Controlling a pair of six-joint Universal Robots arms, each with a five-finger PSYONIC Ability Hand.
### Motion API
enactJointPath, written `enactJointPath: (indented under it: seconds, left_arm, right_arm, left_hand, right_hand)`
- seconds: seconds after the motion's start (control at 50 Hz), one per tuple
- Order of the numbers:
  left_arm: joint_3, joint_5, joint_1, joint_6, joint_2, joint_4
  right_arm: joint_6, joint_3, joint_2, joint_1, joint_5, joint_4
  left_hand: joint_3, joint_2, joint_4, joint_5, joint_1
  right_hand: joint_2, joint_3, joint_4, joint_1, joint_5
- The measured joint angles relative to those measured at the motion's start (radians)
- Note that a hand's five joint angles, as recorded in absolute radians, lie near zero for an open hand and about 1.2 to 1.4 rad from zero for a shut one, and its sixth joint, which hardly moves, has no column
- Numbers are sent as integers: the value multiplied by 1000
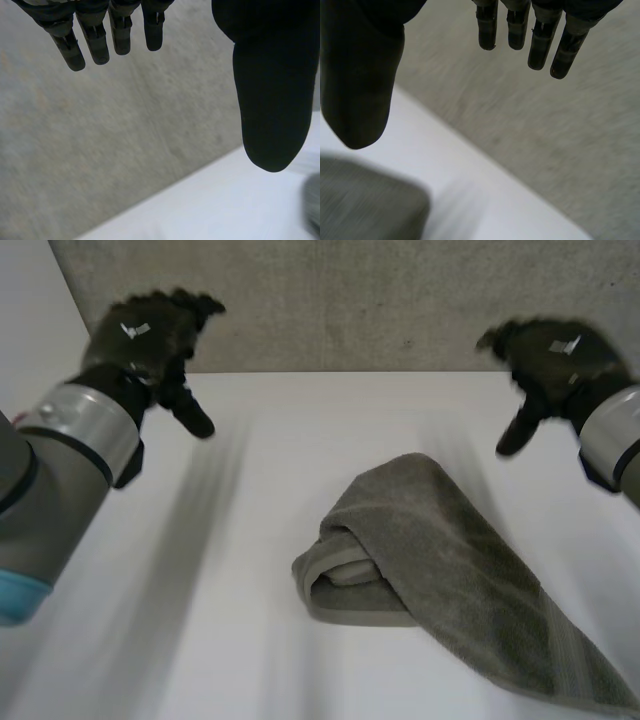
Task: Fold the towel.
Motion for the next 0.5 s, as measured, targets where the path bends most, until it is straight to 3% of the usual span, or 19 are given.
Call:
enactJointPath:
  seconds: [0.18, 0.44, 0.5]
  left_arm:
    - [-69, 11, -86, -75, -126, -47]
    - [-26, 1, -209, -115, -433, -15]
    - [-6, -16, -226, -114, -485, 12]
  right_arm:
    - [-109, 166, 73, 6, -67, 58]
    - [25, 295, 223, 56, -60, -158]
    - [42, 291, 271, 72, -57, -199]
  left_hand:
    - [29, 29, 30, 31, 31]
    - [174, 178, 174, 174, 178]
    - [267, 267, 269, 266, 276]
  right_hand:
    - [0, 0, 0, 0, 0]
    - [3, 4, 2, 8, 5]
    - [104, 109, 93, 124, 125]
